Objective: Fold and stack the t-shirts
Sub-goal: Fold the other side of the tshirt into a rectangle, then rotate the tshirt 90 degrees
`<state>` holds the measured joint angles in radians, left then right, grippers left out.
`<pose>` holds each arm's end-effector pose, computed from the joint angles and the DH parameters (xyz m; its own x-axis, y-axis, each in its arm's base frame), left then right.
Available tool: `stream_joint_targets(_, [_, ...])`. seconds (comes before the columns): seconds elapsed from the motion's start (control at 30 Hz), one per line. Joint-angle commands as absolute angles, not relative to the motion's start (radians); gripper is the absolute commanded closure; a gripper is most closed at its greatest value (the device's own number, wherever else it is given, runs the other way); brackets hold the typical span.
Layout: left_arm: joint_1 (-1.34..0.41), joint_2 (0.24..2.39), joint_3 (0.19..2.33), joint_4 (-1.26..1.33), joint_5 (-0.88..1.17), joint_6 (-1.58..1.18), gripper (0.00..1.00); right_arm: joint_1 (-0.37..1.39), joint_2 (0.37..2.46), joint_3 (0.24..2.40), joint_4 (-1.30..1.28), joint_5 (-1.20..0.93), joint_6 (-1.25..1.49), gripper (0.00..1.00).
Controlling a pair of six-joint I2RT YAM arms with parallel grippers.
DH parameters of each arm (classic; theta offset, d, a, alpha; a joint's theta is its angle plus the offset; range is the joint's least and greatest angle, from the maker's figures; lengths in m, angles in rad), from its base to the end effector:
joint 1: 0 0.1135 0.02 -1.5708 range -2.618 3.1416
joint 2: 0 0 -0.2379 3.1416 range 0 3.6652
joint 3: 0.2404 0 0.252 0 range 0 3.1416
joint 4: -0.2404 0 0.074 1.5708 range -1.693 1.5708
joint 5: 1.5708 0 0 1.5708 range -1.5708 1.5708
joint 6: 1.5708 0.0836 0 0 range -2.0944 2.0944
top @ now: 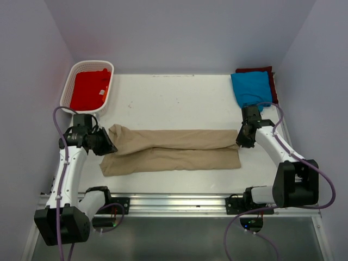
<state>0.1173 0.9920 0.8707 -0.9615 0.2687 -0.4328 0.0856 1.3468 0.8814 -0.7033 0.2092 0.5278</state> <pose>0.2137 0.0028 0.2060 -0.8009 -0.5015 -0.3273 -0.3581 0.8391 -0.4095 0.2742 0.0061 0.1459 -0.7934 0.4264 -0.4343 0.4595 0.8876 0.0320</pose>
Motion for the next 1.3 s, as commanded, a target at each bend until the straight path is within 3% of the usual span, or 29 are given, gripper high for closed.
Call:
stream_joint_targets(0.0, [0.118,0.956,0.862,-1.006,0.246,-0.431,0.79,0.086,1.312,0.879,-0.732,0.192,0.508,0.79])
stream_joint_targets(0.03, [0.118,0.950,0.865,-1.021,0.236,-0.436,0.67,0.089,1.309,0.879,-0.738,0.192,0.506,0.71])
stream_joint_targets(0.07, [0.118,0.936,0.877,-1.047,0.221,-0.445,0.52,0.089,1.304,0.887,-0.753,0.192,0.506,0.56])
stream_joint_targets(0.13, [0.118,0.916,0.879,-1.052,0.201,-0.454,0.37,0.089,1.281,0.899,-0.771,0.195,0.508,0.47])
stream_joint_targets(0.2, [0.118,0.894,0.871,-1.028,0.215,-0.468,0.35,0.089,1.261,0.910,-0.773,0.190,0.509,0.40])
stream_joint_targets(0.37, [0.118,0.874,0.836,-0.817,0.328,-0.535,0.28,0.089,1.311,0.965,-0.747,0.198,0.506,0.38])
stream_joint_targets(0.43, [0.118,0.900,0.831,-0.750,0.347,-0.545,0.31,0.090,1.369,0.992,-0.727,0.192,0.506,0.52])
stream_joint_targets(0.47, [0.118,0.938,0.822,-0.680,0.374,-0.552,0.38,0.089,1.387,1.000,-0.700,0.183,0.508,0.63])
stream_joint_targets(0.5, [0.118,0.959,0.816,-0.642,0.386,-0.552,0.45,0.090,1.403,1.005,-0.683,0.167,0.511,0.78])
stream_joint_targets(0.53, [0.118,0.982,0.812,-0.609,0.400,-0.555,0.58,0.091,1.422,1.008,-0.664,0.163,0.521,1.00])
stream_joint_targets(0.57, [0.118,1.027,0.793,-0.541,0.426,-0.561,0.83,0.089,1.455,1.009,-0.625,0.155,0.526,1.00])
stream_joint_targets(0.63, [0.118,1.071,0.772,-0.471,0.431,-0.572,1.00,0.089,1.495,1.012,-0.586,0.127,0.535,1.00])
stream_joint_targets(0.83, [0.118,1.180,0.735,-0.356,0.400,-0.575,1.00,0.090,1.597,1.013,-0.508,0.054,0.555,1.00])
stream_joint_targets(1.27, [0.115,1.299,0.609,-0.404,0.311,-0.583,1.00,0.094,1.600,0.933,-0.486,0.031,0.534,1.00])
